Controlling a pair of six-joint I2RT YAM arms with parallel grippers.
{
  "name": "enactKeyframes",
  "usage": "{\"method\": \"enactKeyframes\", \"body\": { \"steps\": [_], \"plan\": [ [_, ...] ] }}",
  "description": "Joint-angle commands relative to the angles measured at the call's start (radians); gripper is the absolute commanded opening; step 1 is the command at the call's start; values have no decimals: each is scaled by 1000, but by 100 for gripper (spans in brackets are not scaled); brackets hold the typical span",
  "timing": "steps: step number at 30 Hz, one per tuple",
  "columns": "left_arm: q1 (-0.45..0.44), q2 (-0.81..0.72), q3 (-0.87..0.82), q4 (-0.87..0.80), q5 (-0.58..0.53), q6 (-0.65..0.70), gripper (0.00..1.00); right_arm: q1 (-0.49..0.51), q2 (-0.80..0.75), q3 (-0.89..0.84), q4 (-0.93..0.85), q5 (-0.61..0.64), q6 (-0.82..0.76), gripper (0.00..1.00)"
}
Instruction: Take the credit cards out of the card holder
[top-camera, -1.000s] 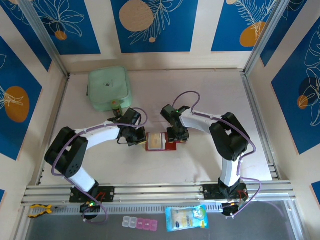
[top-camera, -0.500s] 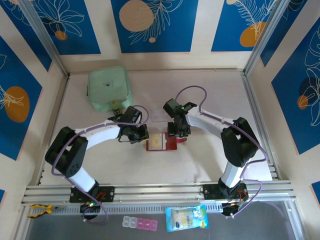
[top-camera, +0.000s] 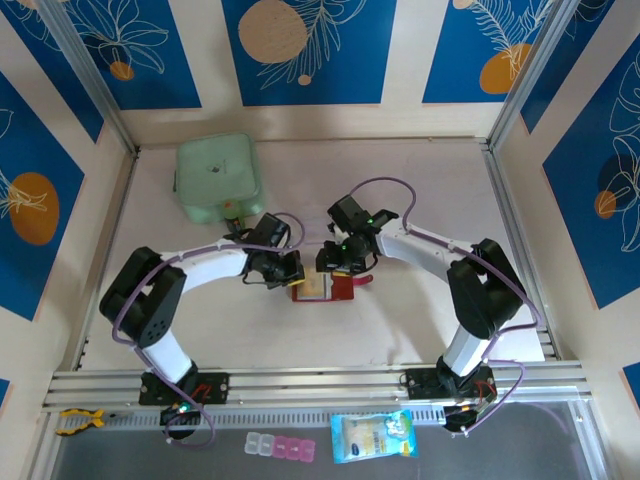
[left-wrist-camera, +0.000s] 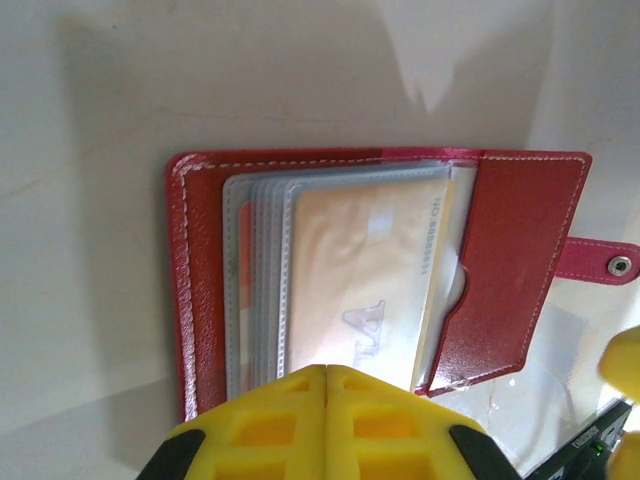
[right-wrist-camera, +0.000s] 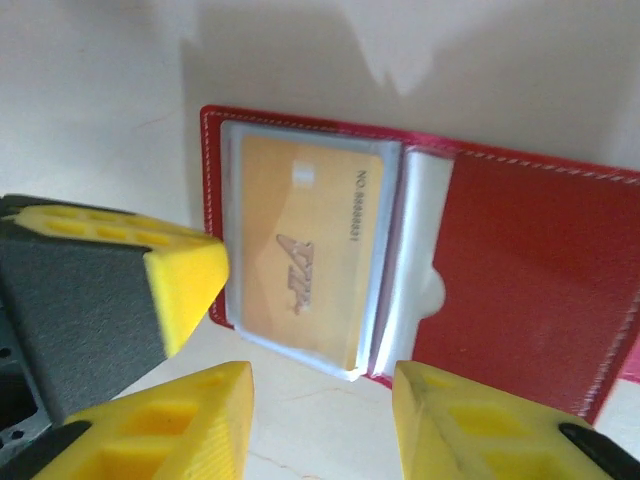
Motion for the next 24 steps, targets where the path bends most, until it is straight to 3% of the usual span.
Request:
{"method": "enactKeyframes", "body": {
  "steps": [1,11,13,24],
  "plan": [
    [-8,23,35,-42,11,26,4,-8,28,-5,40,-81,17,40],
    [-12,40,14,-25,14,22,3,-7,69,-45,101,-118,16,37],
    [-12,43,6,-24,7,22,3,-10,78,-53,125,-148,10,32],
    [-12,51,-4,-51,-18,28,3,-8,115,-57,136,-133,-1,29]
  ]
}}
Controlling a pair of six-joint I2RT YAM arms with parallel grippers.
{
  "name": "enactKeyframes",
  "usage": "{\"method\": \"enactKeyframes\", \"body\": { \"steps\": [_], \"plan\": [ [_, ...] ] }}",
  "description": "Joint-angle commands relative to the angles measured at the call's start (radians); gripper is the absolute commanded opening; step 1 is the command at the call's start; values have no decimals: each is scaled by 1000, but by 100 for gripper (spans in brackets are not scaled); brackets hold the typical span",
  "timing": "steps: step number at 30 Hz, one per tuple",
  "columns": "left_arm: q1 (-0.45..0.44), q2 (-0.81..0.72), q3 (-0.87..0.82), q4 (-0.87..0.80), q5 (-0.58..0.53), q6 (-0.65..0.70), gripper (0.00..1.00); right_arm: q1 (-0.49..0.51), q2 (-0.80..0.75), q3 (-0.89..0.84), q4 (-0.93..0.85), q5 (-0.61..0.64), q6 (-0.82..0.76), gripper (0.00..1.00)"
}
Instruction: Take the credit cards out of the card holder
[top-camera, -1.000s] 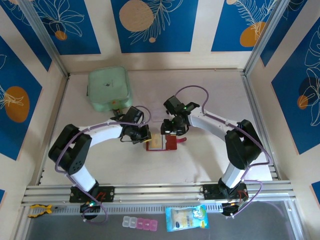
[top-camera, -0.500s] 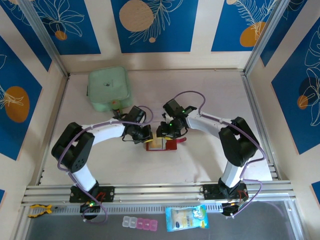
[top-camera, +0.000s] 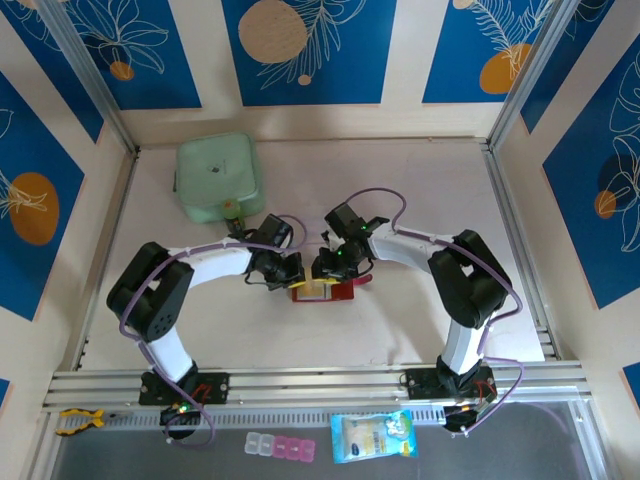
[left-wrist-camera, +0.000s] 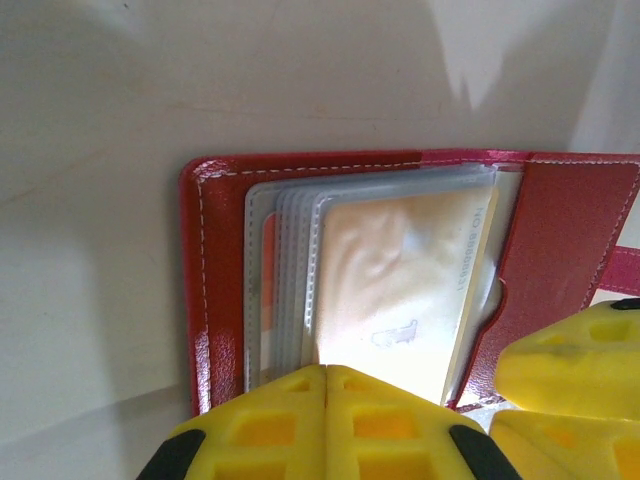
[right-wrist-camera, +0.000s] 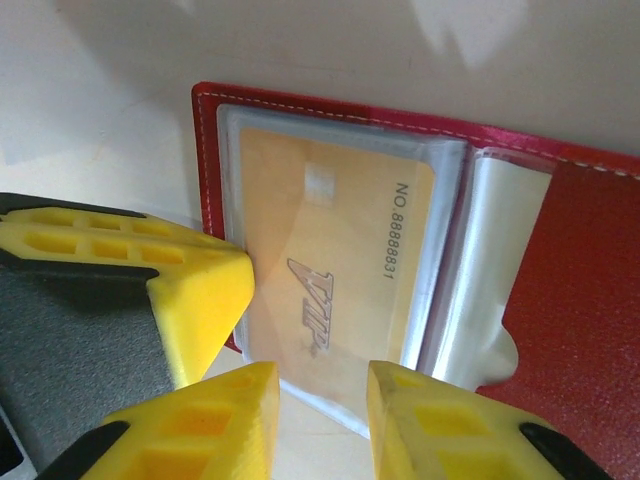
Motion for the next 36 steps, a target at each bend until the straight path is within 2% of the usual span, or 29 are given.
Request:
{"method": "enactKeyframes", "body": {
  "steps": [1,12,26,36],
  "plan": [
    [-9,10,-9,-47,-19,30,3,-5,25,-12,4,-19,-10,29],
    [-10,9,-9,-56,-26,32,2,-6,54,-15,11,-21,-14,25],
    [-9,-11,4,-62,-25,40,3,-8,40,-21,-35,57,-19,23],
    [-9,-57,49,-97,-23,54,8,-10,-18,-29,-35,50,-18,23]
  ]
}}
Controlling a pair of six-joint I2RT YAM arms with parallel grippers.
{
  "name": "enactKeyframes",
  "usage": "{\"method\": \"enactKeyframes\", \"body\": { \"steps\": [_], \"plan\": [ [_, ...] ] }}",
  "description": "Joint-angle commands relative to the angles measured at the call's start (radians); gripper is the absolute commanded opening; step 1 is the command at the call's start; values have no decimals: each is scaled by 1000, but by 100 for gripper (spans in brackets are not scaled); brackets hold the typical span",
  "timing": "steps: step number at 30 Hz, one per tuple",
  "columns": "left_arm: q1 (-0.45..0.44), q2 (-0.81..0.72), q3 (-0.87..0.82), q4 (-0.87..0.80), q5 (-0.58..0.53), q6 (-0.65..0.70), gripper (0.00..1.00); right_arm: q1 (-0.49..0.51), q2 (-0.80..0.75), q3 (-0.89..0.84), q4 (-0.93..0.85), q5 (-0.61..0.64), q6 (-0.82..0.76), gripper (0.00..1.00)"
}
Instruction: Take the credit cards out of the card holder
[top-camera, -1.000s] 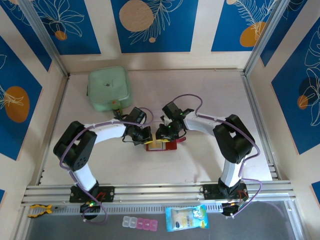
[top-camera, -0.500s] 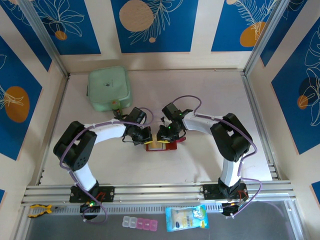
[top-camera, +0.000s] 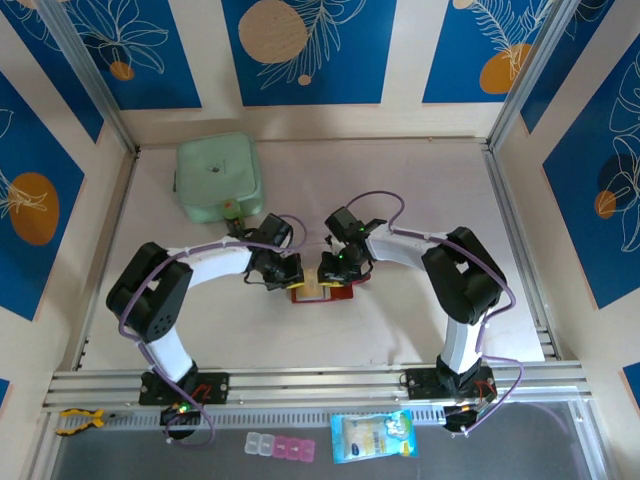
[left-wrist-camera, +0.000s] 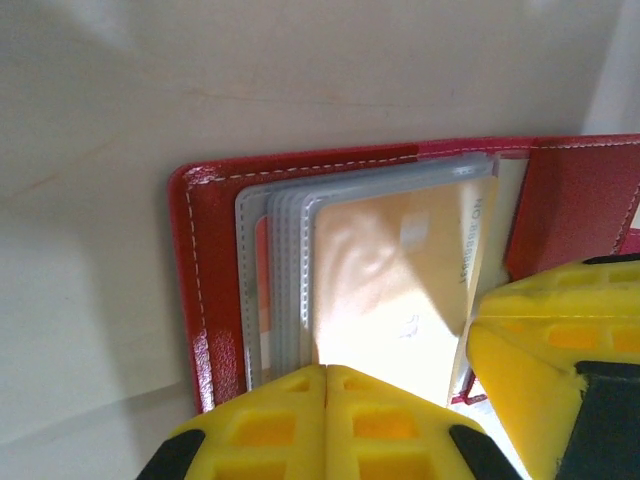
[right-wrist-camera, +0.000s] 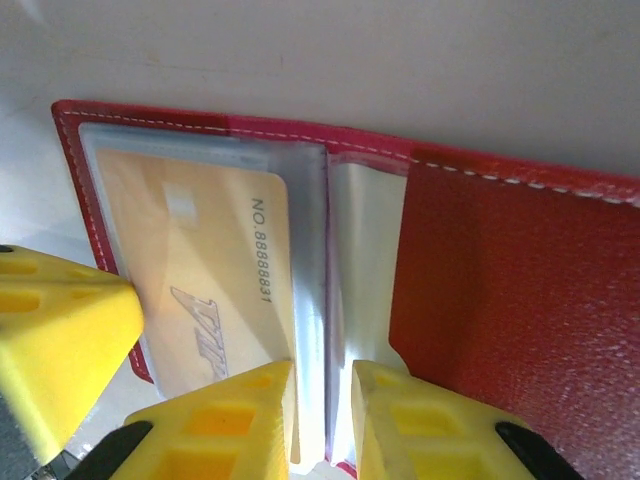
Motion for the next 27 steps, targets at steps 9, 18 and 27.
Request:
{"method": "enactKeyframes", "body": {
  "steps": [9,18,27],
  "plan": [
    [-14,-56,-27,3,15,-24,0,-24,-57,-62,108,-116,22,26],
    [-14,-30,-51,25,14,-37,0,-40,-40,-83,163,-162,33,27],
    [-14,-12,-59,13,0,-29,0,-41,-11,-80,169,-183,22,27]
  ]
}}
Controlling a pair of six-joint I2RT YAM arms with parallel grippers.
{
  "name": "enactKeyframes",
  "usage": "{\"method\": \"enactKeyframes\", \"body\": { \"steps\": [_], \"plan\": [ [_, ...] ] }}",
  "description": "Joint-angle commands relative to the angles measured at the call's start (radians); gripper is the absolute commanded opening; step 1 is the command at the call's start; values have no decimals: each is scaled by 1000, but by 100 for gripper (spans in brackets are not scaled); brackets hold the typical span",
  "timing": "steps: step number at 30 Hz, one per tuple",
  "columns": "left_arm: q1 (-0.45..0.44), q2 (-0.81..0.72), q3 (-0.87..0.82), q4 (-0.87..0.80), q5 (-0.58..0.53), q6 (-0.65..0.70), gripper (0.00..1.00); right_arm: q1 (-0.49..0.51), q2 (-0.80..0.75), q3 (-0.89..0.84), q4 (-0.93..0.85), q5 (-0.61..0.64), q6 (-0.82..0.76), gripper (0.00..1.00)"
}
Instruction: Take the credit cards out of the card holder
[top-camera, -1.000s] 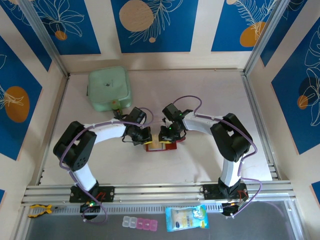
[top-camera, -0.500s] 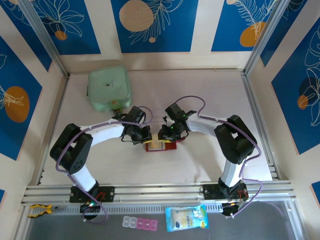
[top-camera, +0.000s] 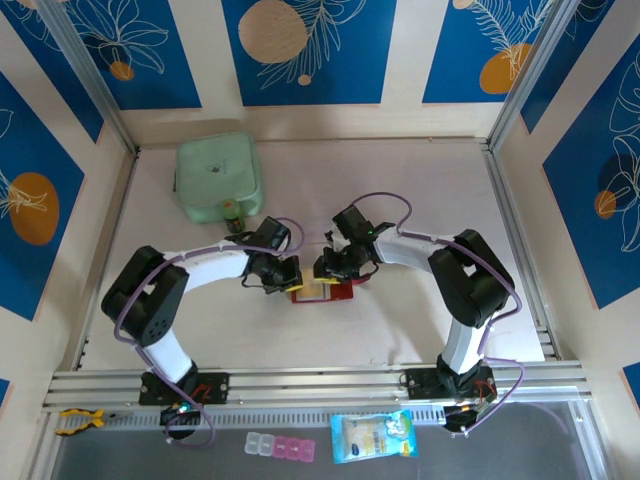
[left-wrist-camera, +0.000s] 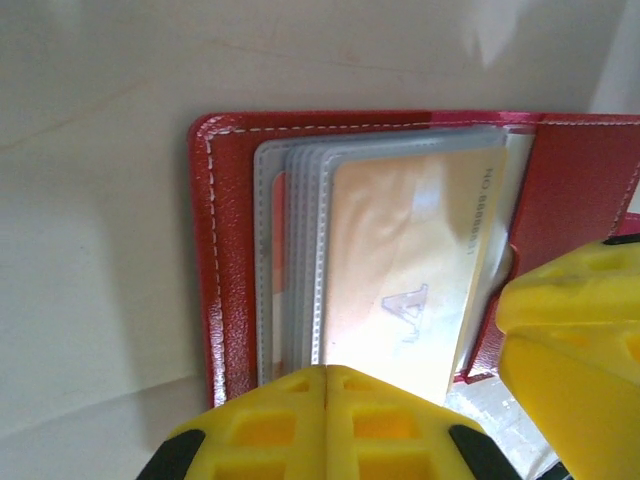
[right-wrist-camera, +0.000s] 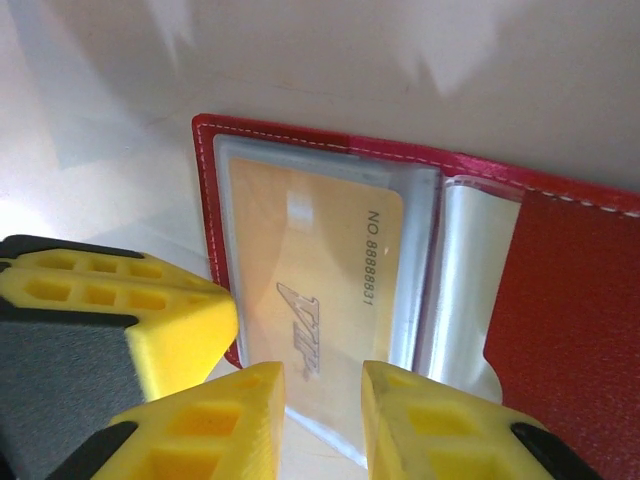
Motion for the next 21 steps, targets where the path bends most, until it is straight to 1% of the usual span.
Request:
{"method": "enactKeyframes", "body": {
  "steps": [1,9,12,21],
  "plan": [
    [-11,15,-11,-13,-13,6,0,-5,26,-9,1,-36,-2,27],
    [-12,19,-10,-18,-19,7,0,-6,50,-5,-5,-37,-11,26],
    [-12,17,-8,-20,-20,9,0,-5,55,-3,-1,-45,-12,24],
    [-12,17,-1,-24,-21,9,0,-7,70,-2,21,-101,-23,21]
  ]
}}
